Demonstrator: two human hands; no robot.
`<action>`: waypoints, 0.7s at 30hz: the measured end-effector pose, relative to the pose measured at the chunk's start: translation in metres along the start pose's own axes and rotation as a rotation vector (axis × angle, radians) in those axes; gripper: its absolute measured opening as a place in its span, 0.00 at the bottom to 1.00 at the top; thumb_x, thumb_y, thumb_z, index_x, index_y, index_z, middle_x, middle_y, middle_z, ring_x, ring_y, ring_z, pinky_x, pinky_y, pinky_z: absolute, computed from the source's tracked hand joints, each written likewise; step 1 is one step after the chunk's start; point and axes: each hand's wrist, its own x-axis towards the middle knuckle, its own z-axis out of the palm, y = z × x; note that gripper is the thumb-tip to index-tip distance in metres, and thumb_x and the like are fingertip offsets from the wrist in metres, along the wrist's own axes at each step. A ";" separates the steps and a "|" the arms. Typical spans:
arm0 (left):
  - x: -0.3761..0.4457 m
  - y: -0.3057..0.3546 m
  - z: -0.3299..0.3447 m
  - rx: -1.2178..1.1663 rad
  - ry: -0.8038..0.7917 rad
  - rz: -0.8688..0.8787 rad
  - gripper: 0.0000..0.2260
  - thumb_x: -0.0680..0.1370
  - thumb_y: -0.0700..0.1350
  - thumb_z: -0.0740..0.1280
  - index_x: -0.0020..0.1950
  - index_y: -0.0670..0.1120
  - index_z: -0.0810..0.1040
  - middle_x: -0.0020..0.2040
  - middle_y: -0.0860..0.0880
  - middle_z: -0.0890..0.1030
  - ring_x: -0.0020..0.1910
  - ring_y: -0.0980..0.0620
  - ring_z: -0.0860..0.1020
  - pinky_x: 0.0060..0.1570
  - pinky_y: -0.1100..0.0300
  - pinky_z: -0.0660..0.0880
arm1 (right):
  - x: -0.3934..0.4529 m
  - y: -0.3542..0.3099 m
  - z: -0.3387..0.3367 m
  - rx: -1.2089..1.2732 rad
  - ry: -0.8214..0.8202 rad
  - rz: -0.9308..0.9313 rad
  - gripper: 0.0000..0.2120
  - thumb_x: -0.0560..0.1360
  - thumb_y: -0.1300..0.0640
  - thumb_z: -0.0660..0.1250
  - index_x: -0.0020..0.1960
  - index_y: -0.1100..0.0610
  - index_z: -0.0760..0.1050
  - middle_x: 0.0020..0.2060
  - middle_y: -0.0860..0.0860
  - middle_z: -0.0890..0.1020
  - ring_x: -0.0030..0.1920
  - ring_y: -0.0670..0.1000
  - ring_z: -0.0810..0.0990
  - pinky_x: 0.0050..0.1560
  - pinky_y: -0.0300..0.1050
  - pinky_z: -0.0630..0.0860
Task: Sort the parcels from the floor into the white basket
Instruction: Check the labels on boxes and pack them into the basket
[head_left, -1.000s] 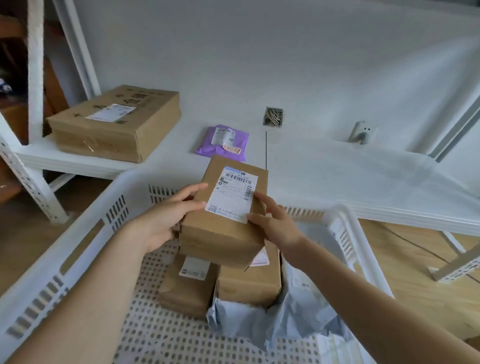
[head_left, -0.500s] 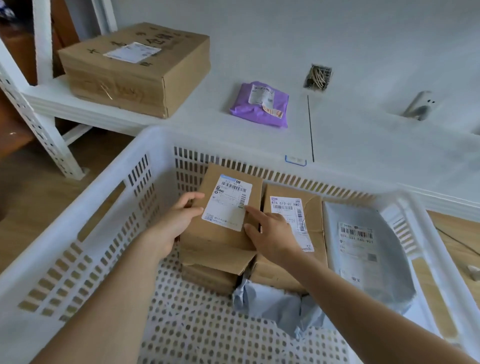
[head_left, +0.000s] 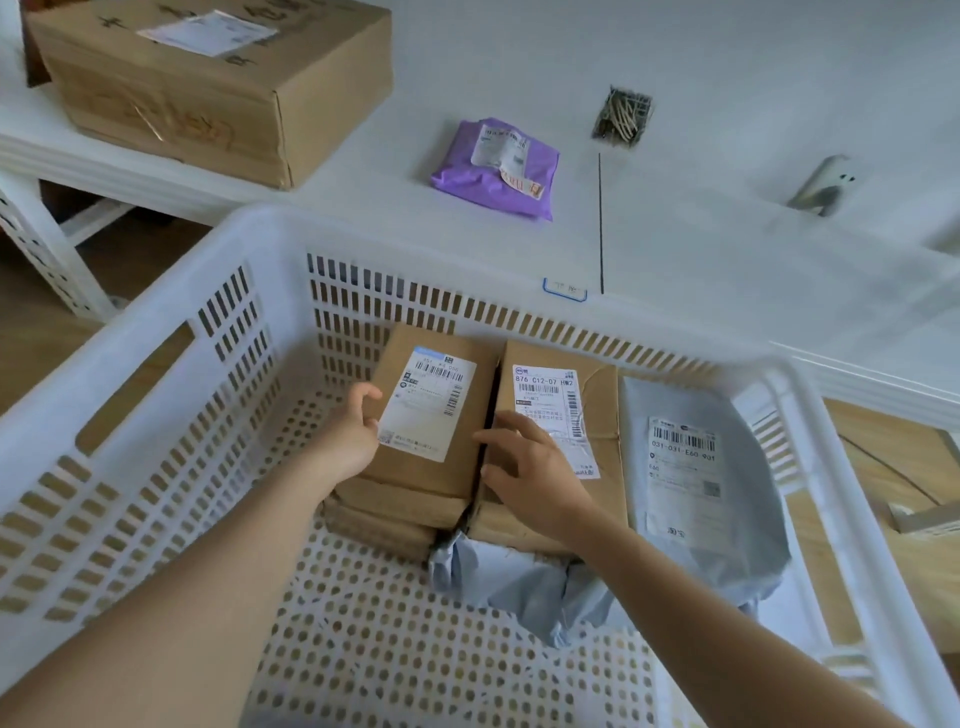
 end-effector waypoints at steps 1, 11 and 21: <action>0.000 0.005 -0.004 0.032 0.040 0.006 0.16 0.81 0.40 0.54 0.67 0.51 0.59 0.41 0.50 0.70 0.27 0.52 0.65 0.25 0.61 0.61 | -0.006 0.002 -0.003 0.003 -0.015 -0.009 0.21 0.76 0.58 0.61 0.69 0.50 0.68 0.72 0.48 0.62 0.72 0.50 0.59 0.72 0.46 0.57; -0.047 0.093 0.026 0.314 0.084 0.188 0.06 0.77 0.43 0.60 0.50 0.50 0.74 0.52 0.51 0.76 0.46 0.50 0.76 0.46 0.55 0.75 | -0.069 0.052 -0.080 -0.304 0.144 0.090 0.23 0.75 0.55 0.57 0.71 0.51 0.62 0.66 0.52 0.71 0.67 0.55 0.66 0.65 0.49 0.63; -0.159 0.176 0.117 0.352 0.015 0.371 0.04 0.77 0.45 0.61 0.49 0.53 0.73 0.52 0.51 0.76 0.49 0.50 0.73 0.45 0.58 0.69 | -0.196 0.118 -0.159 -0.277 0.403 0.187 0.16 0.74 0.54 0.61 0.61 0.55 0.72 0.55 0.55 0.76 0.59 0.57 0.71 0.54 0.46 0.69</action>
